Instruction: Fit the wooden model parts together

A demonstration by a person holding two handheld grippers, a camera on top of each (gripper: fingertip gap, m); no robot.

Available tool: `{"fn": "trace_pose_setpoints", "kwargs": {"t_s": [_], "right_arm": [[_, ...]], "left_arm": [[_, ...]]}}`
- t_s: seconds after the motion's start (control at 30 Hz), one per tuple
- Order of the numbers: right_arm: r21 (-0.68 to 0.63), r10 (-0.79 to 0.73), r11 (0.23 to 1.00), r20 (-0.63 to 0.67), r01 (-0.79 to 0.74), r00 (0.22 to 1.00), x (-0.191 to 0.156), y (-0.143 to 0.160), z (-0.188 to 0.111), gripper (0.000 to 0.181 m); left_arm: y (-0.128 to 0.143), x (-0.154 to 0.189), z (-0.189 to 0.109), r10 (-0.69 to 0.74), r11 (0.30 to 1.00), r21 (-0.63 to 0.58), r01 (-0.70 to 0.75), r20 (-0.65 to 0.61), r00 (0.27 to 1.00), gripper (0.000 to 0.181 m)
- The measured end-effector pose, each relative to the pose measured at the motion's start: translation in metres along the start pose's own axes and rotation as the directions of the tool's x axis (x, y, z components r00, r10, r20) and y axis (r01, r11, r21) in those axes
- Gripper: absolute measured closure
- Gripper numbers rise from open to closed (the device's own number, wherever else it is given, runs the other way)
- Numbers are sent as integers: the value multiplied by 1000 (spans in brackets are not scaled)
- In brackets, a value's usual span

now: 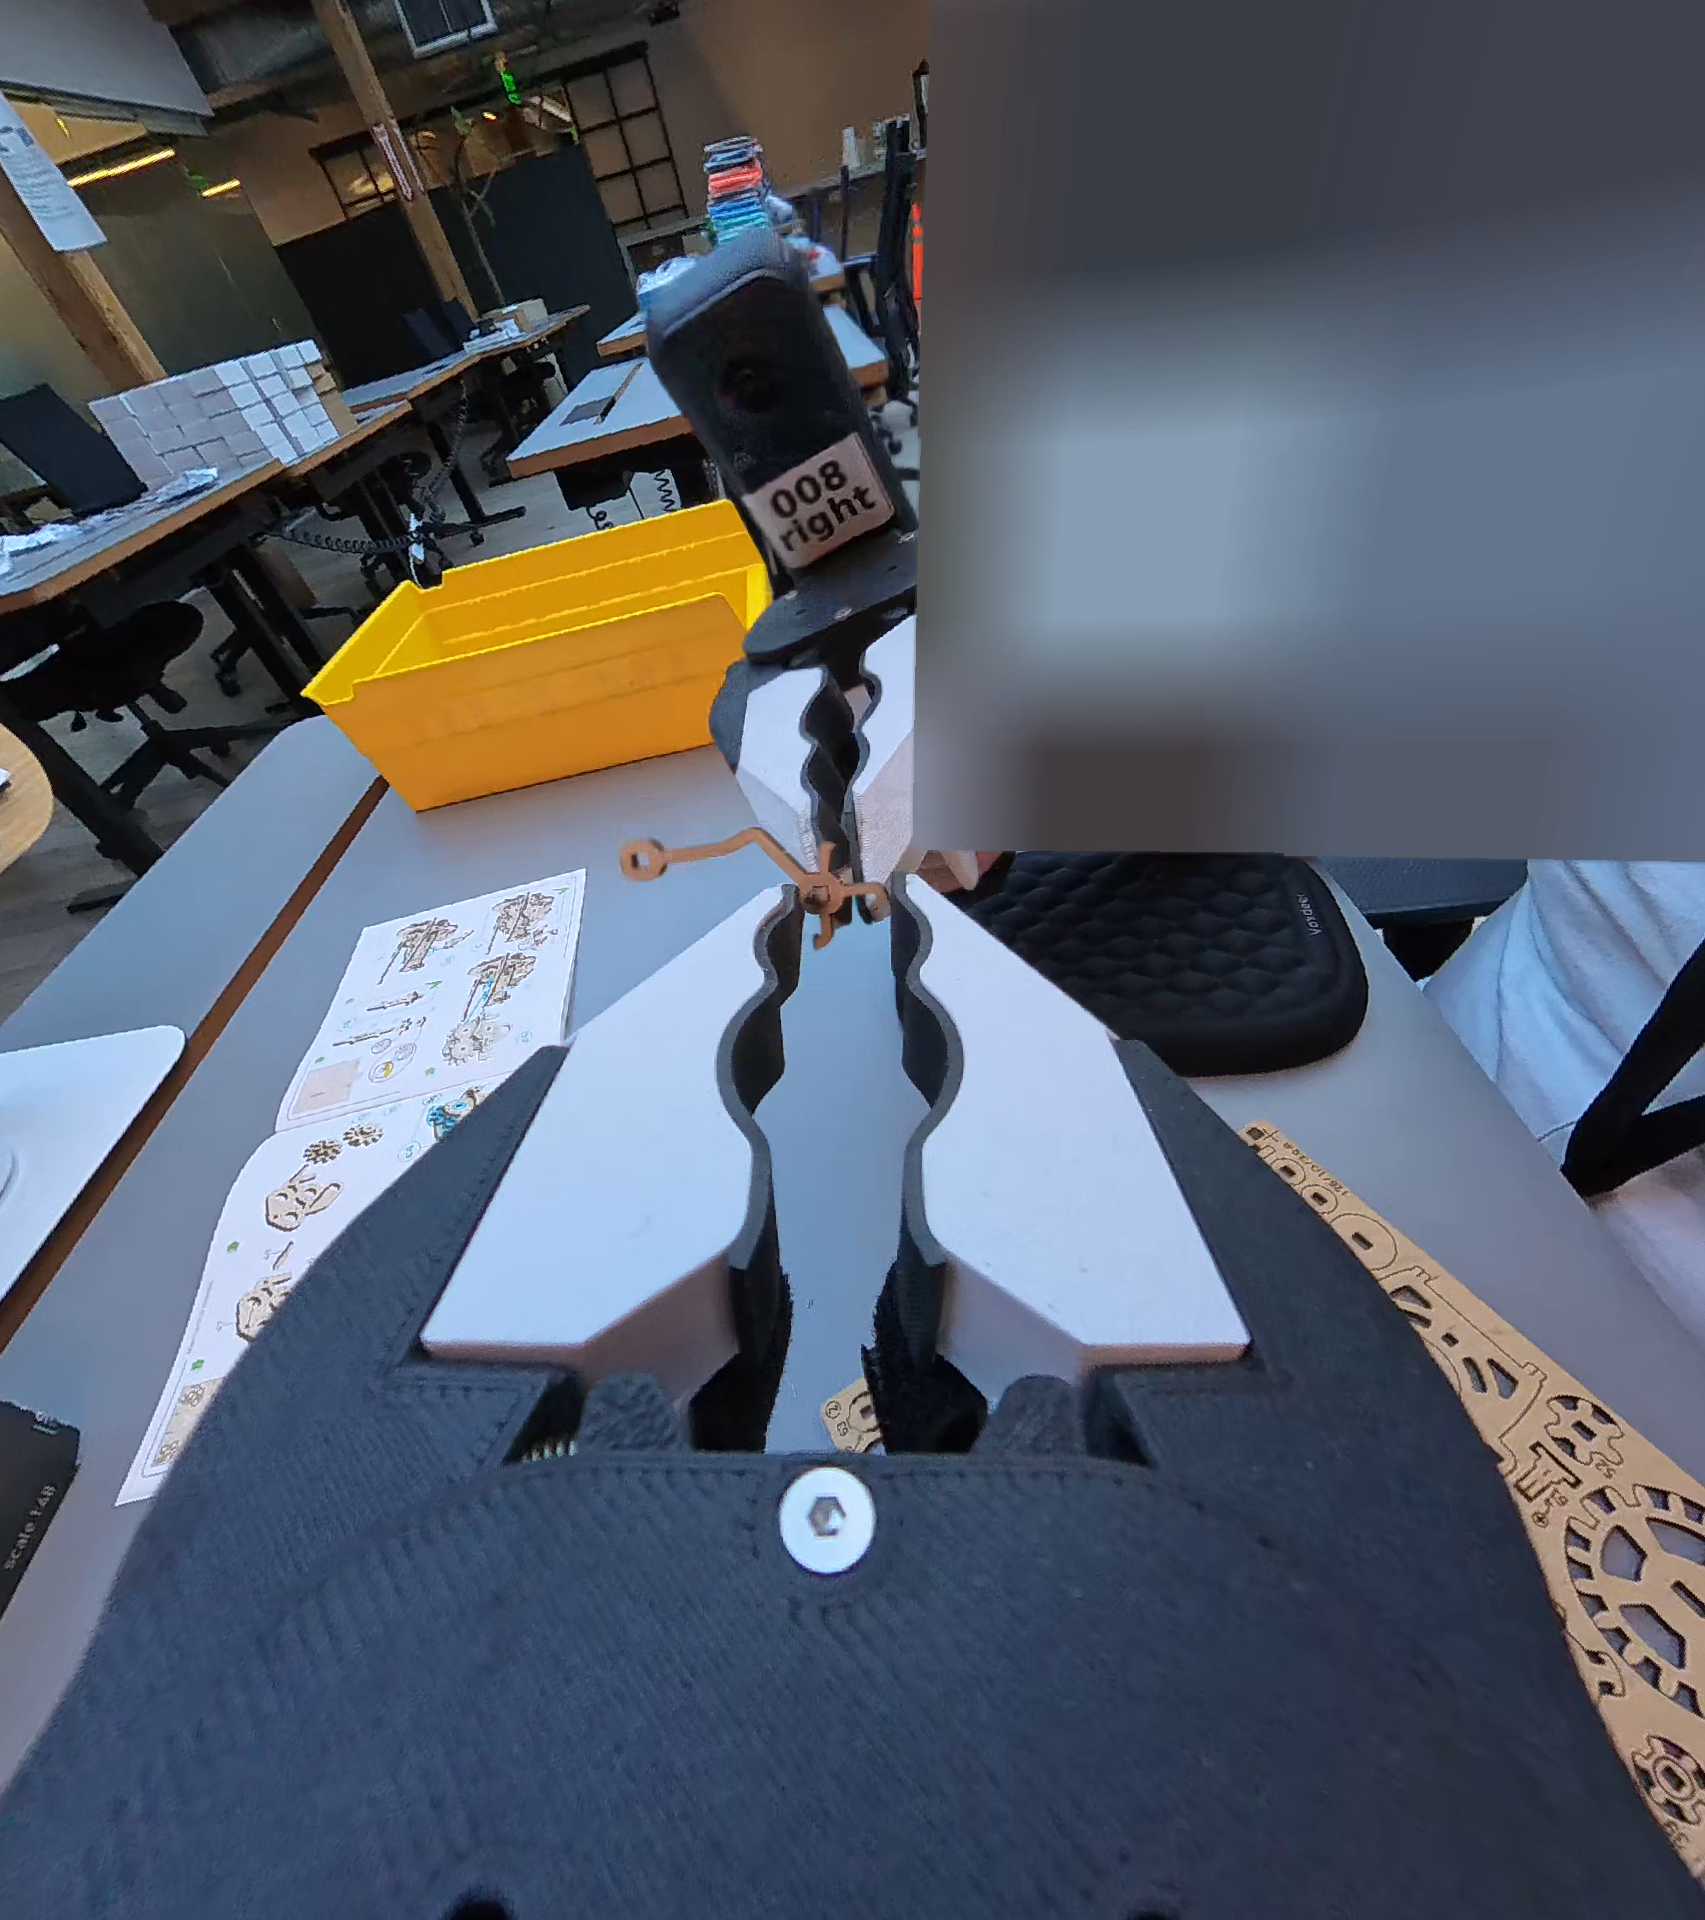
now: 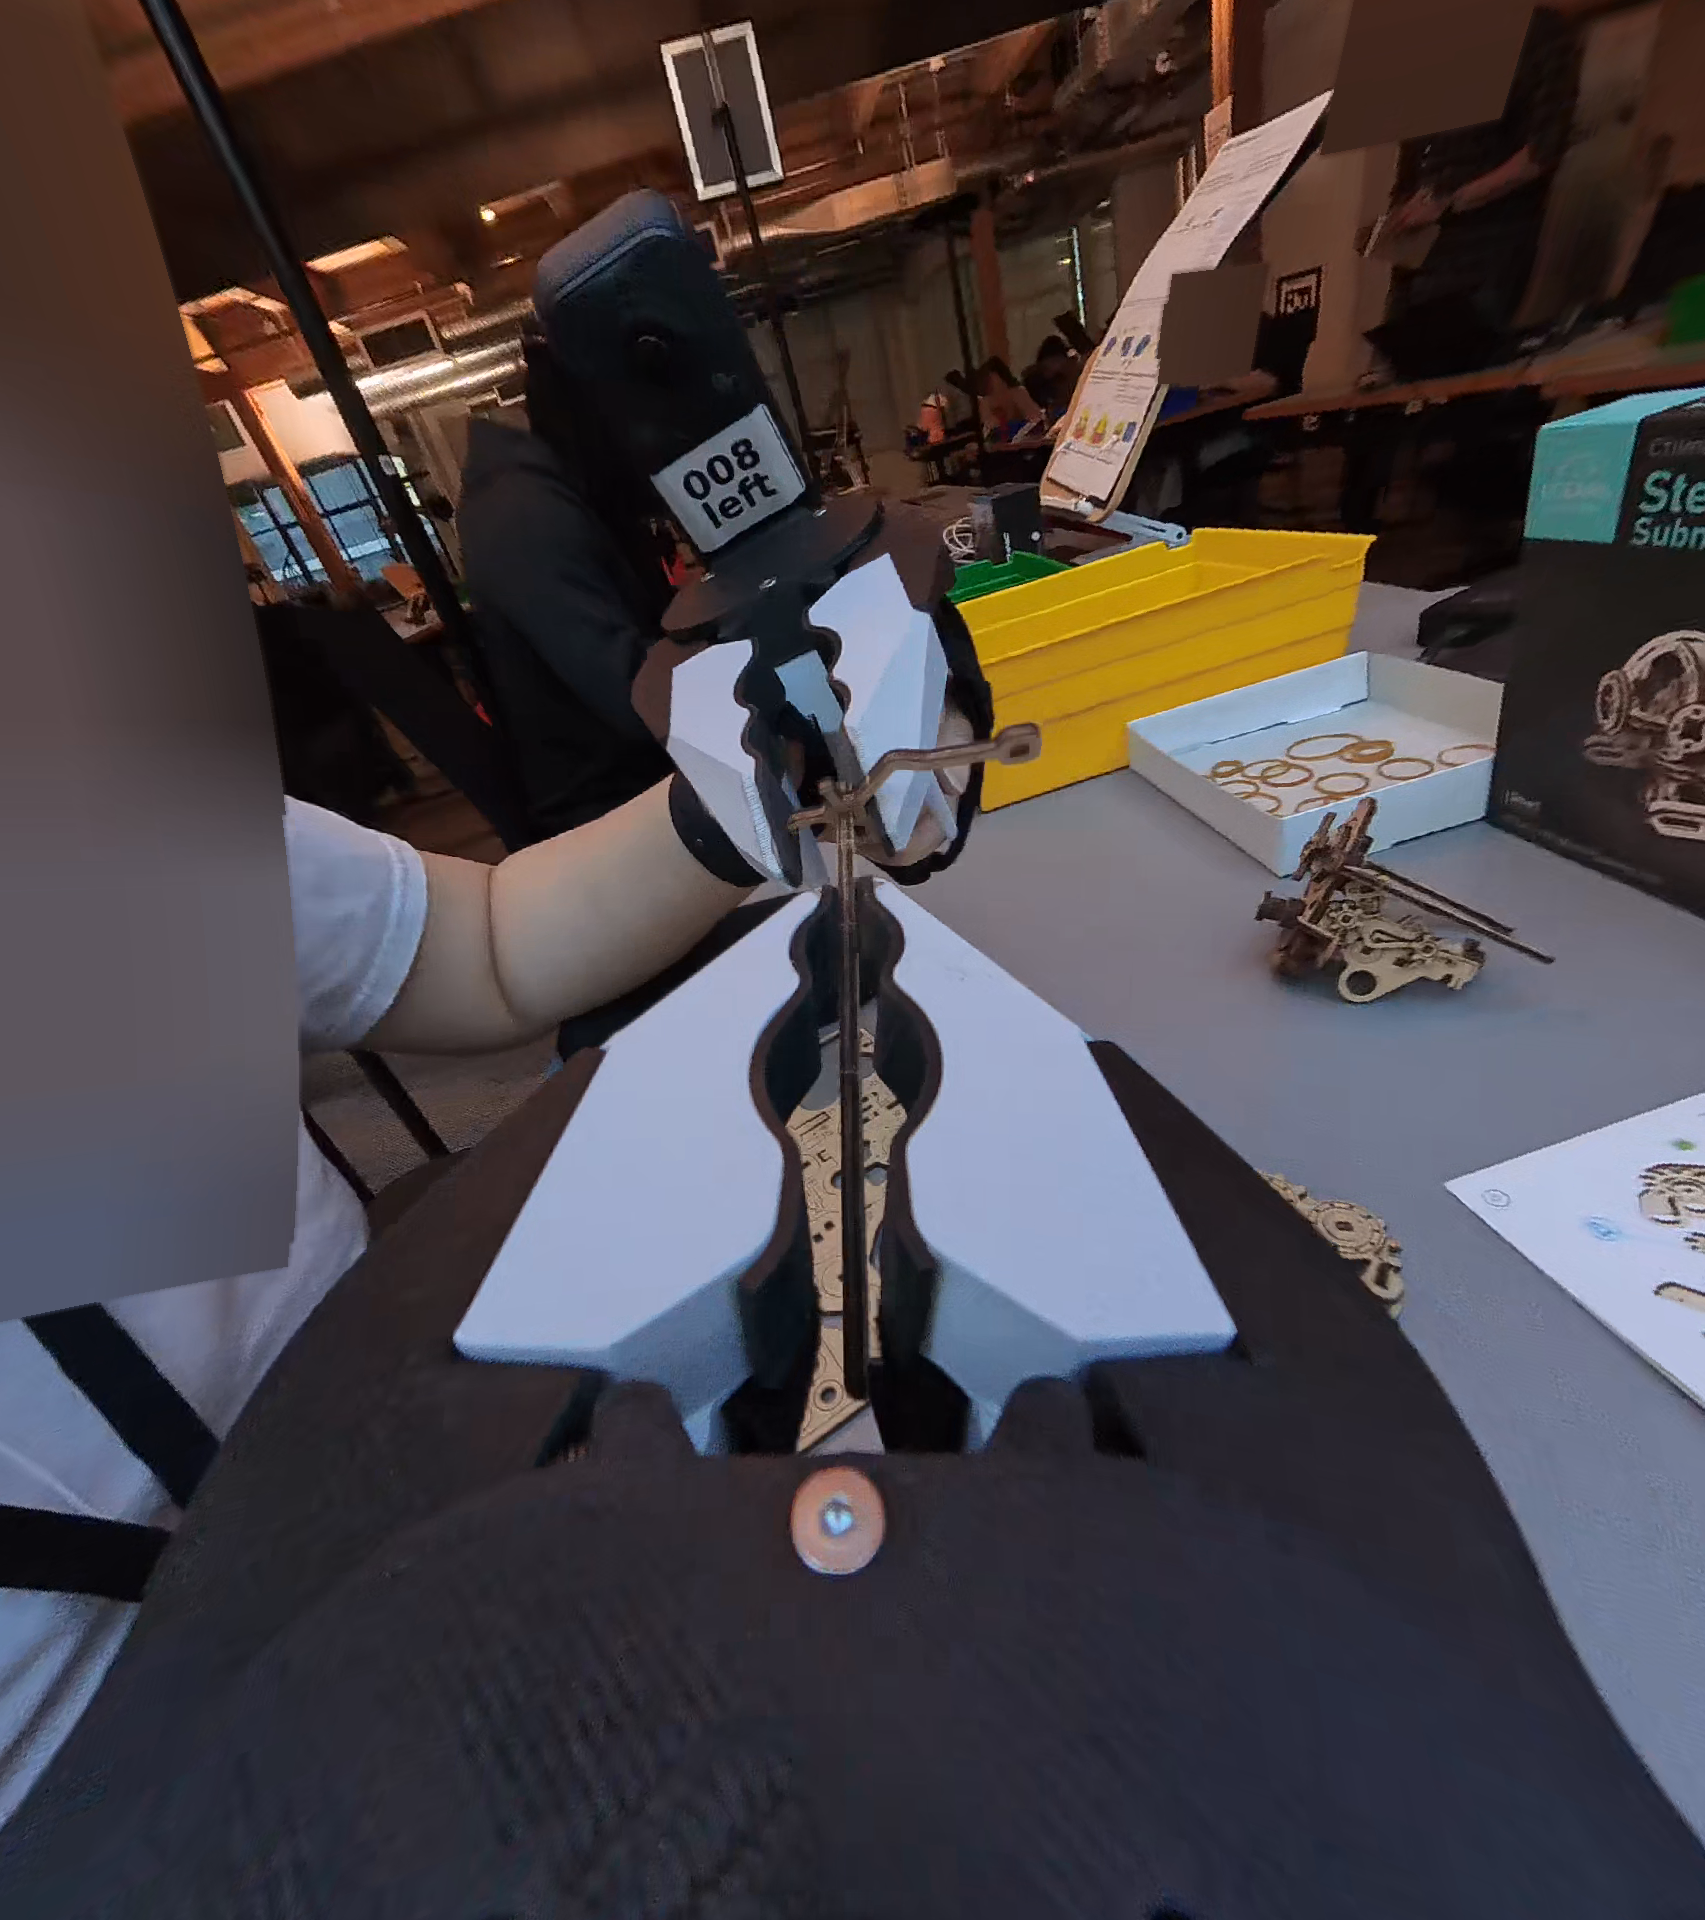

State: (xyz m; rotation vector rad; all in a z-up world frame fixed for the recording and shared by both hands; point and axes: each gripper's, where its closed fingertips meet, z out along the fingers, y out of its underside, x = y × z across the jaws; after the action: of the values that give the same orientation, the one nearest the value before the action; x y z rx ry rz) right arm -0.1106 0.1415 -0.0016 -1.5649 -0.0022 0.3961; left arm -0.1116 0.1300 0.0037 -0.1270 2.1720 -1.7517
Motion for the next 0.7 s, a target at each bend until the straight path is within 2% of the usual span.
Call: {"fn": "trace_pose_setpoints", "kwargs": {"t_s": [0.03, 0.1, 0.2, 0.27, 0.3, 0.33, 0.4, 0.47, 0.5, 0.6, 0.7], "right_arm": [[-4, -42, 999, -24, 41, 999, 2, 1, 0, 180], [-57, -251, 968, -142, 245, 957, 9, 1, -1, 180], [-178, -577, 817, -277, 549, 769, 12, -1, -1, 180], [-224, -681, 730, -305, 645, 665, 9, -3, 0, 180], [-223, -674, 738, -305, 637, 673, 9, -3, 0, 180], [-199, -625, 780, -293, 593, 724, 9, -2, 1, 180], [-106, -425, 905, -224, 412, 877, 6, -2, 1, 180], [-29, -264, 965, -135, 262, 955, 2, -4, 0, 180], [-34, -272, 962, -127, 270, 954, 3, -3, -1, 180], [-122, -440, 898, -182, 424, 879, 7, 3, -2, 180], [-114, -455, 890, -184, 441, 871, 4, 0, -2, 180]], "left_arm": [[1, -1, 0, -2, 1000, -8, 2, 10, 1000, 167], [5, -6, 1, -14, 1000, -25, 15, 32, 999, 167], [5, -8, 2, -57, 998, -13, 57, 29, 998, 167], [4, -6, 1, -85, 996, -8, 85, 5, 996, 167], [4, -6, 1, -86, 996, -7, 86, -2, 996, 167], [5, -5, 1, -75, 997, -8, 75, -3, 997, 167], [5, -5, 0, -32, 999, -9, 32, 7, 999, 167], [2, -3, 0, -22, 1000, -1, 22, 4, 1000, 168], [2, -2, 0, -25, 1000, -2, 25, -1, 1000, 168], [9, -2, 2, -8, 999, -43, 8, 6, 1000, 168], [6, 0, 2, -28, 999, -17, 28, -13, 1000, 167]]}}
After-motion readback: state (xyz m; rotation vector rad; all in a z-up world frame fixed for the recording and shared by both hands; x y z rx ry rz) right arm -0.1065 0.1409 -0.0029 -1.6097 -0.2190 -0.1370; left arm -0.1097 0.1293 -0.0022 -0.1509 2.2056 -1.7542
